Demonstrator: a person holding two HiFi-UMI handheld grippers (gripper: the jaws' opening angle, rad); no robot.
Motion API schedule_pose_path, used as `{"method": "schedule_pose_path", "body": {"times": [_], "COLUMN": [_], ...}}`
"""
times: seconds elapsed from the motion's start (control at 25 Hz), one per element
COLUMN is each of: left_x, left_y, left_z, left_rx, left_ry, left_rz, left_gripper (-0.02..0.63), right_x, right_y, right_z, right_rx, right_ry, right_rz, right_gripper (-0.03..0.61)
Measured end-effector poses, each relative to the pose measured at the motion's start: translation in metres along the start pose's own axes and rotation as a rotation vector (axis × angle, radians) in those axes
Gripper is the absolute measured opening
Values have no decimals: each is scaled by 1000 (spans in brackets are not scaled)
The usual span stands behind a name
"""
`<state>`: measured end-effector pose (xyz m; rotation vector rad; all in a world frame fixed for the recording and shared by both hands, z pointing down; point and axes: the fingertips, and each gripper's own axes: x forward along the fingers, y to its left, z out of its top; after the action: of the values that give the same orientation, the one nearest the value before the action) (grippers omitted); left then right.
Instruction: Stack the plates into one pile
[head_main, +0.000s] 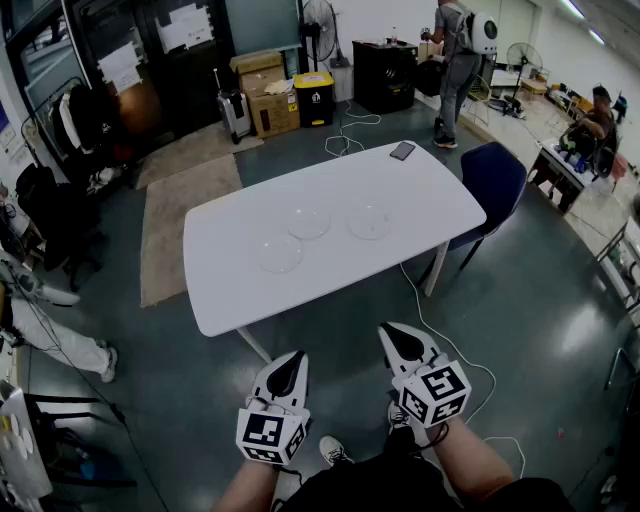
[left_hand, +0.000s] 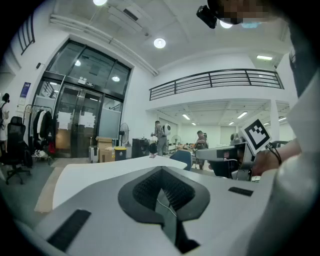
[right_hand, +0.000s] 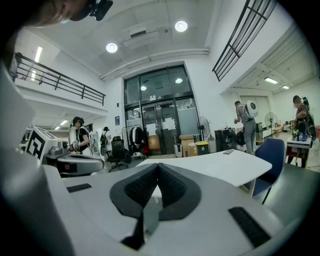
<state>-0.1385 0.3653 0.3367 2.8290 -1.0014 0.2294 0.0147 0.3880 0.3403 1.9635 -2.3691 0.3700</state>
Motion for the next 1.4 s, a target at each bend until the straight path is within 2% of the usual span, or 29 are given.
{"method": "schedule_pose_path", "body": {"times": [0.48, 0.84, 1.4], "left_x": [19, 66, 143], "left_y": [-10, -22, -57], "left_z": [3, 10, 25], "left_rx": [12, 3, -18], "left_ry": [9, 13, -26], "left_rz": [9, 70, 177], "left_gripper": [17, 17, 17], "right_x": [8, 28, 44], "right_y": [-20, -72, -160], "right_z": [8, 20, 50], "right_rx": [4, 10, -24], "right_ry": [-22, -21, -48], "right_rz": [52, 111, 219], "right_gripper": [17, 17, 17]}}
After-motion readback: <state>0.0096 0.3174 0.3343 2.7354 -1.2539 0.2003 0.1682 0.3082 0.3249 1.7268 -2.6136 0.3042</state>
